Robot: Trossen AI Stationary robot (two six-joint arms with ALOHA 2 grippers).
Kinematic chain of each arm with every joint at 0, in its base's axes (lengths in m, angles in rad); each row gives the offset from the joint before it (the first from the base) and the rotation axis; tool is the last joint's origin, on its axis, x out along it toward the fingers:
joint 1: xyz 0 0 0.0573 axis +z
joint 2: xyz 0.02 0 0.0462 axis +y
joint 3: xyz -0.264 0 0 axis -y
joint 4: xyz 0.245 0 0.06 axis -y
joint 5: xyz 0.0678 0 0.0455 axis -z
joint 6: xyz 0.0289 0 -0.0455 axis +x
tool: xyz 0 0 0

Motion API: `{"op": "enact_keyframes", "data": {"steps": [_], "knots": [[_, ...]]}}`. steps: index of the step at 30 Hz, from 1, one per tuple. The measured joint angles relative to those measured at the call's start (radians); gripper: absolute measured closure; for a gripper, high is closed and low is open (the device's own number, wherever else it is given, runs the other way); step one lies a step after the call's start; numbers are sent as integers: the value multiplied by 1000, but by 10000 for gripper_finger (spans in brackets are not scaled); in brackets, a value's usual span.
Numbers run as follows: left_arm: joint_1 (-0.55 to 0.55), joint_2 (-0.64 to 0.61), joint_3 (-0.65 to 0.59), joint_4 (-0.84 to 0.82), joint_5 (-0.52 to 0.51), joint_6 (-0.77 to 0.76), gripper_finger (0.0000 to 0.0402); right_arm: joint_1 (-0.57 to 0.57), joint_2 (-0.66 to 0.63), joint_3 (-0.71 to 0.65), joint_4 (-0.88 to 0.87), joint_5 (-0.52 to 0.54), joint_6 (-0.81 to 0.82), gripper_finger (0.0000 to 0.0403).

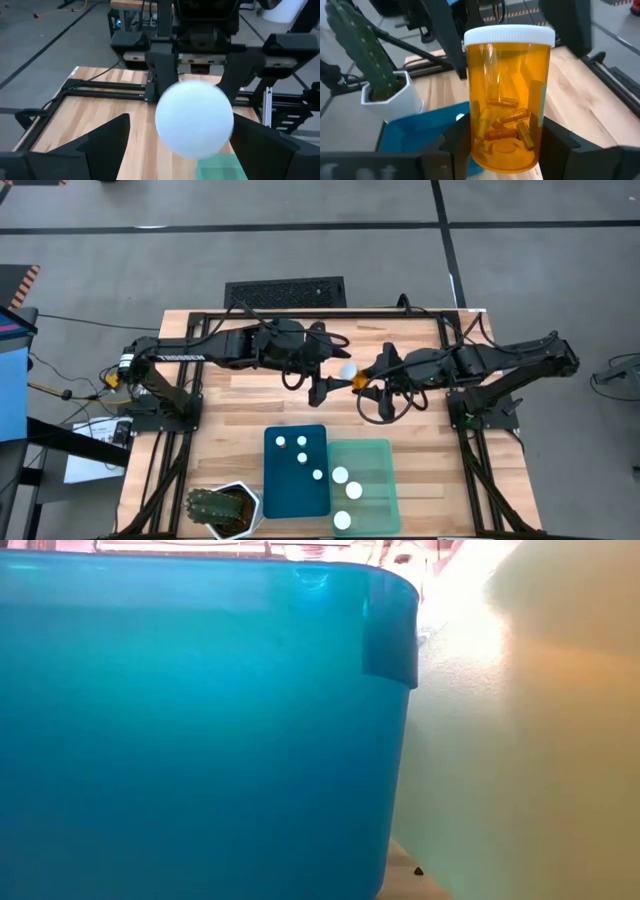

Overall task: Pick and place medicine bottles into bin by pill shape (circle, oval)
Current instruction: Put the large orange pill bottle into the green bin

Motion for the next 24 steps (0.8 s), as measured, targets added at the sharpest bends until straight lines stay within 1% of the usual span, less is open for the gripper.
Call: {"op": "enact_keyframes", "data": {"steps": [5, 10, 24], "knots": [[0, 0, 0, -2, 32, 0, 85, 0, 16, 1, 29, -35, 1, 214], [0, 0, 0, -12, 31, -3, 95, 0, 23, 0, 26, -46, 4, 218], [0, 16, 1, -21, 77, -26, 192, 0, 21, 0, 22, -51, 5, 212]]}}
